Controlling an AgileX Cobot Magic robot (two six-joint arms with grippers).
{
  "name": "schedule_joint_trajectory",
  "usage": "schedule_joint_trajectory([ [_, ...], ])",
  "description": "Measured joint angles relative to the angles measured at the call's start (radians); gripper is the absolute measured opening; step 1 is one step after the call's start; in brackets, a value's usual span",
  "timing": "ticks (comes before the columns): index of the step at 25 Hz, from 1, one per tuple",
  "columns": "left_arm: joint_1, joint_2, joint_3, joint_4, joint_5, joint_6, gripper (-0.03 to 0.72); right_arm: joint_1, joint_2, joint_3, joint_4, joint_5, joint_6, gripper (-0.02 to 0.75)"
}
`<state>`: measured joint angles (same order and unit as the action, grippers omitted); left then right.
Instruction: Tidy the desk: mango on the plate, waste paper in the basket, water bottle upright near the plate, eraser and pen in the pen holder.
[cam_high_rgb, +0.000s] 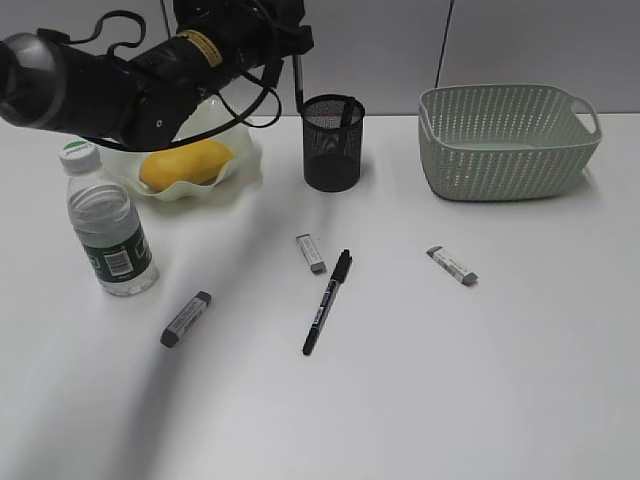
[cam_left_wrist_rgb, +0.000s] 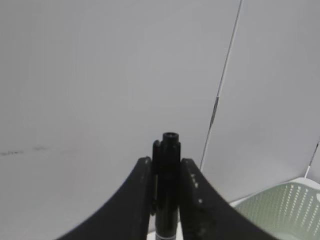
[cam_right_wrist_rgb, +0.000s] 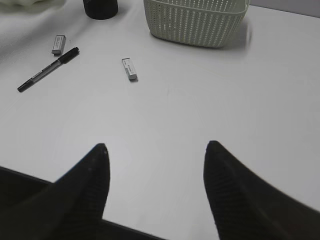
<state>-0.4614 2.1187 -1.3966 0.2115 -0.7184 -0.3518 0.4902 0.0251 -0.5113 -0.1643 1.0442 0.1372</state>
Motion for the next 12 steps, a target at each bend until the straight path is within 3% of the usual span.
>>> schedule_joint_trajectory([
  [12, 0.007, 0.087, -0.078, 0.034, -0.121, 0.011, 0.114, 0.0, 0.0, 0.0, 0.0, 0.0, 0.0, 0.475],
])
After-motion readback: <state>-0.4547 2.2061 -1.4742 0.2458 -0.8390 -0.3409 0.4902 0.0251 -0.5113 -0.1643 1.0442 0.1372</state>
